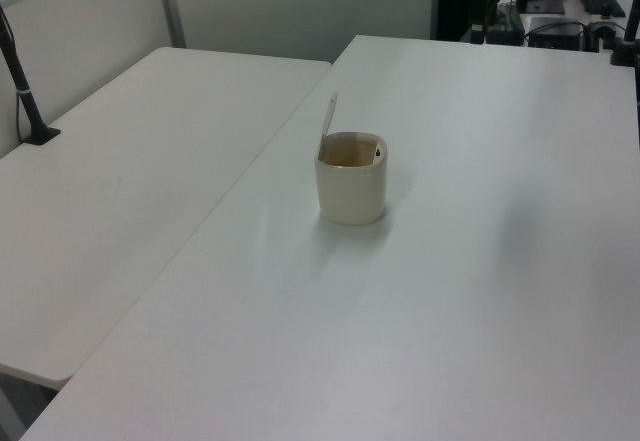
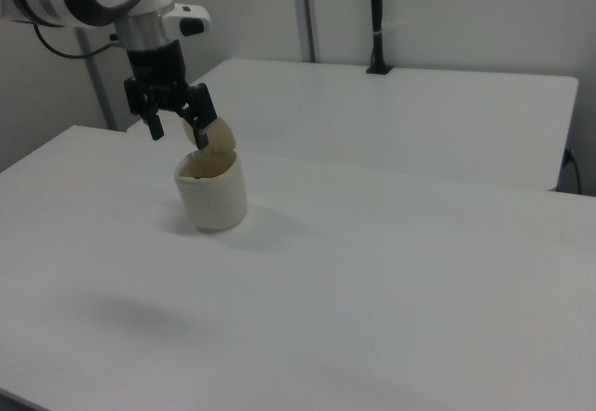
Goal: Close the trash bin
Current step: 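Move the gripper down over the open lid of the cream bin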
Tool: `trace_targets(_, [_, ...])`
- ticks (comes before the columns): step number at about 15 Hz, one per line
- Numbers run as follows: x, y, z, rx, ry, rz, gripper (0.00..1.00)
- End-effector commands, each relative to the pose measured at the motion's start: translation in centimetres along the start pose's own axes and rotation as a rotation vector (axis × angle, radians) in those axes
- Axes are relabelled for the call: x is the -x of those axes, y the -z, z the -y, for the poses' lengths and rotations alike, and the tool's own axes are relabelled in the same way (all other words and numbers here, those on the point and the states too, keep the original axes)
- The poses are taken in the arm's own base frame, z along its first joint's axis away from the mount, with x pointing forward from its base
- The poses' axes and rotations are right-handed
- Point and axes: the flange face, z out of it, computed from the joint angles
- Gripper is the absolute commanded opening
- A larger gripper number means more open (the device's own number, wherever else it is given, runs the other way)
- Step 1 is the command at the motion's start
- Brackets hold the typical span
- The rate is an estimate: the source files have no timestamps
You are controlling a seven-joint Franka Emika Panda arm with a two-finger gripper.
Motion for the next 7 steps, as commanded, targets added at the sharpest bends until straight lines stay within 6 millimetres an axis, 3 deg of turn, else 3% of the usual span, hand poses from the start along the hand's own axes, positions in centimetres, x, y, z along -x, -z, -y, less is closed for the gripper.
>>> trace_targets(1, [-0.1, -0.2, 0.2, 0.004, 0.112, -0.014, 1.0])
trace_targets(4, [-0.8, -0.5, 0.5, 0.022, 0.225, -0.04, 1.0])
trace_targets(7, [-2.3, -1.1, 2.2, 0.031, 0.242, -0.094, 0.68])
